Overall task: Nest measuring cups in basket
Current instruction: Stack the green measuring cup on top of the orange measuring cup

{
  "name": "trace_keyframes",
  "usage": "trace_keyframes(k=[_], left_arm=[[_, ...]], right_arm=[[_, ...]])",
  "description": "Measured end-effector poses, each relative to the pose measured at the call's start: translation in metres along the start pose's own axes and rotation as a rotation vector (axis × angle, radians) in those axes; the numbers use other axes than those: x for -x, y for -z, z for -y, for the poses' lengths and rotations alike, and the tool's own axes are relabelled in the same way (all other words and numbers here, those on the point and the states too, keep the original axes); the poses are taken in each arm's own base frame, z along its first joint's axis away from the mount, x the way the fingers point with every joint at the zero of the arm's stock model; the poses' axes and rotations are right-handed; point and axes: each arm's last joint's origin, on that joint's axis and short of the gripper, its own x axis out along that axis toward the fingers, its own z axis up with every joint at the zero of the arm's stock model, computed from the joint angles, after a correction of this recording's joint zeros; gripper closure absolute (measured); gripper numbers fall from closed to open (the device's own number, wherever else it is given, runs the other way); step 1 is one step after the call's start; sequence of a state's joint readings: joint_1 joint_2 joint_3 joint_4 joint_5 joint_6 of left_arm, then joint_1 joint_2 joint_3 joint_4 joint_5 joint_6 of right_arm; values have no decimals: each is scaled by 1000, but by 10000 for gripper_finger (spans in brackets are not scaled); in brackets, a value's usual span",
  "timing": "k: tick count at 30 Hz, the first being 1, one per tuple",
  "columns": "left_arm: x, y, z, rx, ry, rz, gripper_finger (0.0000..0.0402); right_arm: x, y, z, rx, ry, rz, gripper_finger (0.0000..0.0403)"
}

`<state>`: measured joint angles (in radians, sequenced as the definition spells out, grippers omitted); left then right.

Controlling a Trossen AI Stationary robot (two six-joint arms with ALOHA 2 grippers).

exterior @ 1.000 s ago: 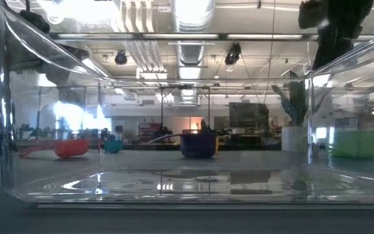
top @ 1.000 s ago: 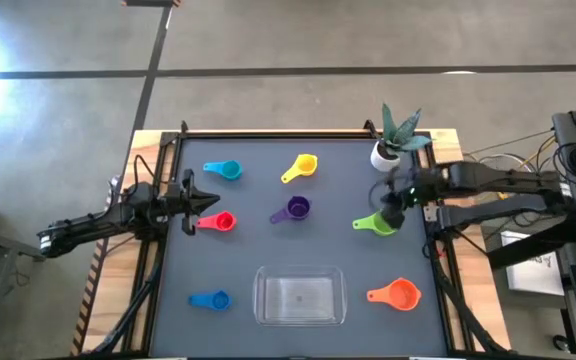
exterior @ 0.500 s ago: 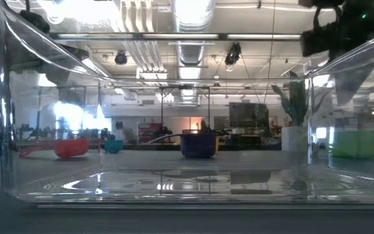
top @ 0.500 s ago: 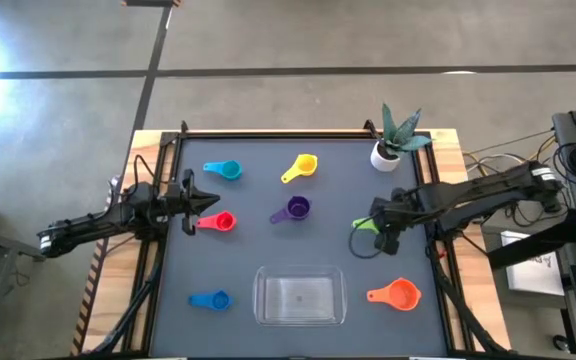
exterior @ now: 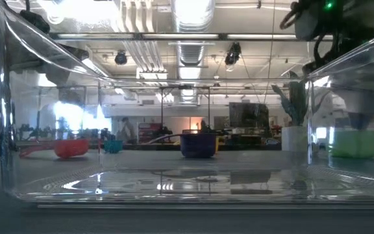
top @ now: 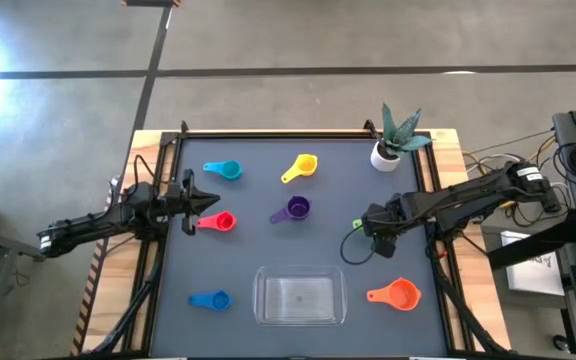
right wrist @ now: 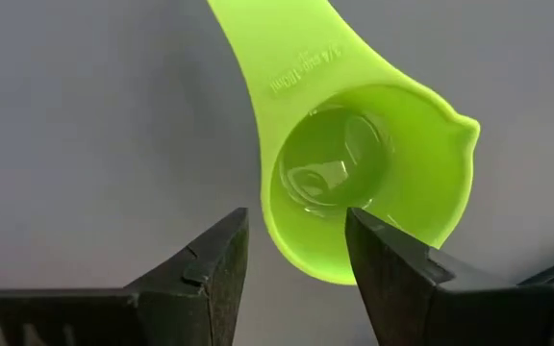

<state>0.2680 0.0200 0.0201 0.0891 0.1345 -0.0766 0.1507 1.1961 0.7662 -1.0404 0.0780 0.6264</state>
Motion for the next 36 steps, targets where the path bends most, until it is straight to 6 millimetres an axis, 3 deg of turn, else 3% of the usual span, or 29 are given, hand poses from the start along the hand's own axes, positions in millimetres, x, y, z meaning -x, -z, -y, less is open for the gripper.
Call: trace_keyframes(k=[10, 19, 24, 30, 36], left_arm=[[0, 0, 0, 0, 0, 0, 402], [0, 0, 0, 0, 0, 0, 402], [0, 0, 0, 0, 0, 0, 402], [0, 0, 0, 0, 0, 1, 402], [0, 0, 0, 0, 0, 0, 402]], right_arm=[[-18, 8, 4, -8, 18, -24, 262], [-15, 6, 3, -12, 1, -12, 385], [5, 0, -1, -71, -19, 13, 393], [48, 1, -17, -117, -32, 50, 394], [90, 27, -55, -96, -120, 151, 394]])
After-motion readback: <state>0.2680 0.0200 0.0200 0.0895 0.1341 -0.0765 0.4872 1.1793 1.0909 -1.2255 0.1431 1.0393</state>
